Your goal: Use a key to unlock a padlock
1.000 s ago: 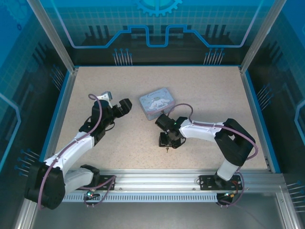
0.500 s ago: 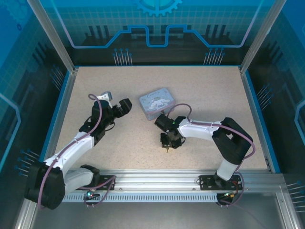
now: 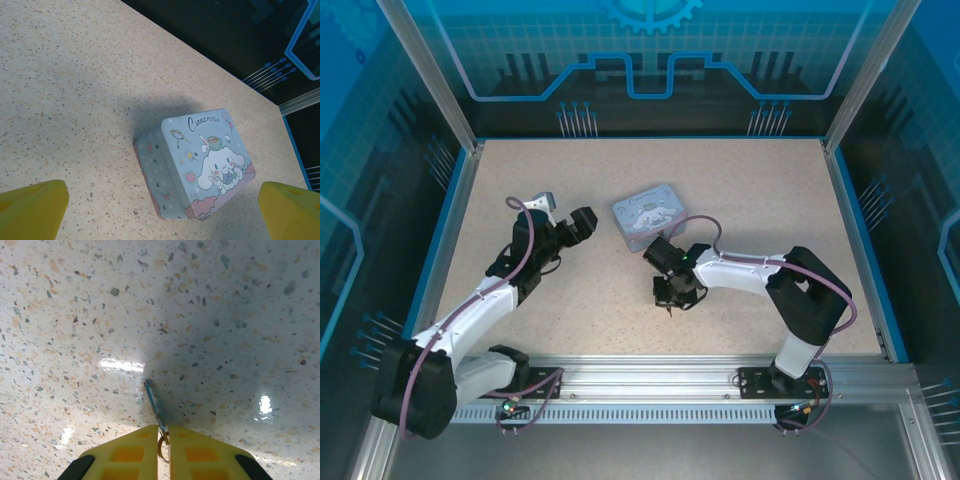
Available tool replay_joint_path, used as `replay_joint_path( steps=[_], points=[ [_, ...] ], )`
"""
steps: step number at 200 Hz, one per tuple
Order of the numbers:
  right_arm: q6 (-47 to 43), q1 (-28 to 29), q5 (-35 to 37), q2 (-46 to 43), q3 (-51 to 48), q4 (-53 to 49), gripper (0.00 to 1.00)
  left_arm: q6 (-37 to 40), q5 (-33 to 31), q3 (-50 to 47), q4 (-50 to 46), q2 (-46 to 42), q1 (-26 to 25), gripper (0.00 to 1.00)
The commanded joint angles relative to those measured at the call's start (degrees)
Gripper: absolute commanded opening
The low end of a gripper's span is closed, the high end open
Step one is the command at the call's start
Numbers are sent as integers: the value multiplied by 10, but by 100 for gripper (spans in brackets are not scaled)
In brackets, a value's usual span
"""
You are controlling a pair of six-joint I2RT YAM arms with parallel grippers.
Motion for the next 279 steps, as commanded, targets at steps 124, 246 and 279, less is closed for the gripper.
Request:
replay_joint_path(
  steps=[124, 246, 279],
  points=[
    [-194, -102, -168, -255, -134, 262, 1, 62, 198, 32, 37, -60, 4, 98],
    [-171, -185, -396, -310, -95, 536, 2, 37, 361, 142, 156, 25, -109, 72],
    [-156, -185, -404, -310, -89, 546, 3, 39, 360, 156, 168, 51, -131, 59]
  ],
)
